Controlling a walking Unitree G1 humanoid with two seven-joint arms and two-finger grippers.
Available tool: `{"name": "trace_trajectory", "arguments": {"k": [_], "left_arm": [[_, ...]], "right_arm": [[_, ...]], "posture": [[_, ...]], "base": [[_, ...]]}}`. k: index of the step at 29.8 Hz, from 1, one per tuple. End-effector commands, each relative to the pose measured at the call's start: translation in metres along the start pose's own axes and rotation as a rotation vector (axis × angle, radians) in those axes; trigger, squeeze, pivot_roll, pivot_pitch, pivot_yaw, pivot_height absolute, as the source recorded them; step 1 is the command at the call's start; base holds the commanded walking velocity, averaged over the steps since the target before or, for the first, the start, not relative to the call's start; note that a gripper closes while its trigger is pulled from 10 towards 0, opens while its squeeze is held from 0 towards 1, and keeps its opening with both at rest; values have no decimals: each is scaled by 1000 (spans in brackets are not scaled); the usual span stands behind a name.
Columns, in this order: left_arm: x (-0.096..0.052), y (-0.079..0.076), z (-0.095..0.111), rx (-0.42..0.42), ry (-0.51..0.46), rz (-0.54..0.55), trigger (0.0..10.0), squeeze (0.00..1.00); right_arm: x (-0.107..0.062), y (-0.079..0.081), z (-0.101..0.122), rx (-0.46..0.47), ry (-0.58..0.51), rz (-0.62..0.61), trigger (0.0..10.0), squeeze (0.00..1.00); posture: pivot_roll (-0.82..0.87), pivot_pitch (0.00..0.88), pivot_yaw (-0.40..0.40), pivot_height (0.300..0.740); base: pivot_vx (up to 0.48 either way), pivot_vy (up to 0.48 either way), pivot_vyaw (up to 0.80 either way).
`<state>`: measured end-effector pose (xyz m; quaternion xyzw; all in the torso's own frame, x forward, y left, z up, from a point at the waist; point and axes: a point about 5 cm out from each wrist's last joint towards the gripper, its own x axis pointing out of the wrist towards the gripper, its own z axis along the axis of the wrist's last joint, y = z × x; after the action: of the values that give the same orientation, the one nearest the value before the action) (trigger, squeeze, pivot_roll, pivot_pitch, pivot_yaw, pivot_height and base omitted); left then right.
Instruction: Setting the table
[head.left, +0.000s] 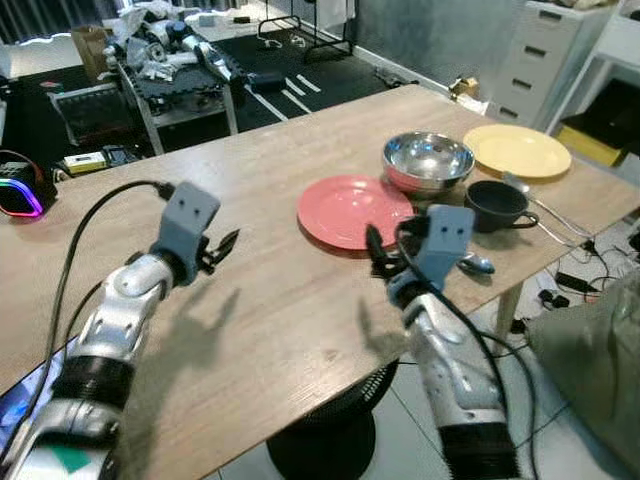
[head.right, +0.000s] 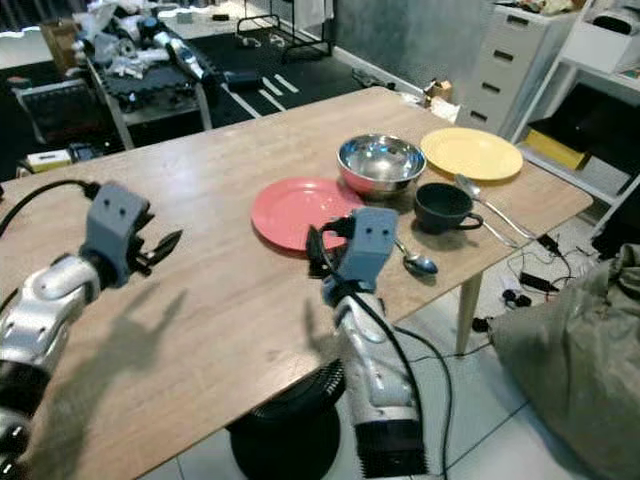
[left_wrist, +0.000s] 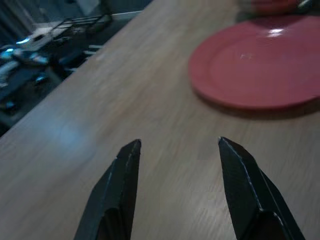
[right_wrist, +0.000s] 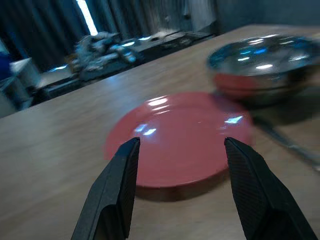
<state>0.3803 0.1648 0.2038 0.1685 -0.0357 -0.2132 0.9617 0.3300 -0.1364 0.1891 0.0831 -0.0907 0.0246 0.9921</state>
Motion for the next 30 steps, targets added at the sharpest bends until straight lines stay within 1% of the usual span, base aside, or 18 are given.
{"name": "trace_trajectory", "arguments": {"k": [1, 2, 4, 5, 6, 8, 9, 10, 11, 12, 13, 16, 18, 20, 22, 25, 27, 30], "left_arm": [[6, -13, -3, 3, 9, -55, 10000, 0], [12, -22, 0, -6, -9, -85, 10000, 0], [16, -27, 3, -13, -19, -106, 10000, 0], [23, -37, 5, -18, -31, -137, 10000, 0], [23, -37, 5, -18, -31, -137, 10000, 0], [33, -54, 10, -20, -49, -184, 10000, 0], [33, -54, 10, -20, -49, -184, 10000, 0], [38, -61, 13, -11, -53, -198, 10000, 0], [42, -64, 16, -4, -57, -202, 10000, 0], [42, -64, 16, -4, -57, -202, 10000, 0], [45, -65, 18, 1, -56, -194, 10000, 0], [47, -63, 20, 7, -54, -181, 10000, 0], [50, -52, 23, 4, -40, -157, 10000, 0], [50, -45, 24, -17, -36, -148, 10000, 0], [51, -44, 25, -27, -37, -146, 10000, 0], [51, -39, 25, -46, -33, -123, 10000, 0], [52, -33, 27, -83, -42, -85, 10000, 0], [53, -31, 30, -123, -61, -60, 10000, 0]], "right_arm": [[-3, -12, 2, -22, -6, -54, 10000, 0], [-2, -20, 4, -49, -9, -84, 10000, 0], [-2, -25, 5, -65, -10, -101, 10000, 0], [-2, -37, 5, -147, -1, -131, 10000, 0], [-2, -37, 5, -147, -1, -131, 10000, 0], [-2, -58, 6, -299, 10, -173, 10000, 0], [-2, -58, 6, -299, 10, -173, 10000, 0], [-2, -72, 7, -371, 8, -181, 10000, 0], [-2, -83, 10, -411, -1, -165, 10000, 0], [-2, -83, 10, -411, -1, -165, 10000, 0], [-2, -92, 13, -453, -9, -141, 10000, 0], [-1, -98, 14, -481, -8, -111, 10000, 0], [1, -108, 21, -534, 4, -17, 10000, 0], [2, -111, 30, -539, 2, 27, 10000, 0], [3, -111, 33, -532, -4, 32, 10000, 0], [5, -105, 41, -529, -36, 51, 10000, 0], [5, -94, 55, -525, -100, 74, 10000, 0], [3, -89, 65, -519, -149, 93, 10000, 0]], "posture": [[-79, 83, 130, 740], [-92, 87, 136, 740], [-92, 87, 136, 740], [-104, 96, 147, 740], [-104, 96, 147, 740], [-111, 101, 156, 740], [-111, 101, 156, 740], [-117, 108, 170, 740], [-123, 113, 182, 740], [-123, 113, 182, 740], [-130, 117, 193, 740], [-134, 123, 199, 740], [-135, 140, 203, 740], [-139, 146, 201, 740], [-139, 146, 201, 740], [-150, 158, 202, 740], [-187, 187, 198, 740], [-206, 201, 188, 740]], "base": [[0, 0, 0], [0, 0, 0], [0, 0, 0], [0, 0, 0], [0, 0, 0], [0, 0, 0], [0, 0, 0], [0, 0, 0], [0, 0, 0], [0, 0, 0], [0, 0, 0], [0, 0, 0], [0, 0, 0], [0, 0, 0], [0, 0, 0], [0, 0, 0], [0, 0, 0], [0, 0, 0]]}}
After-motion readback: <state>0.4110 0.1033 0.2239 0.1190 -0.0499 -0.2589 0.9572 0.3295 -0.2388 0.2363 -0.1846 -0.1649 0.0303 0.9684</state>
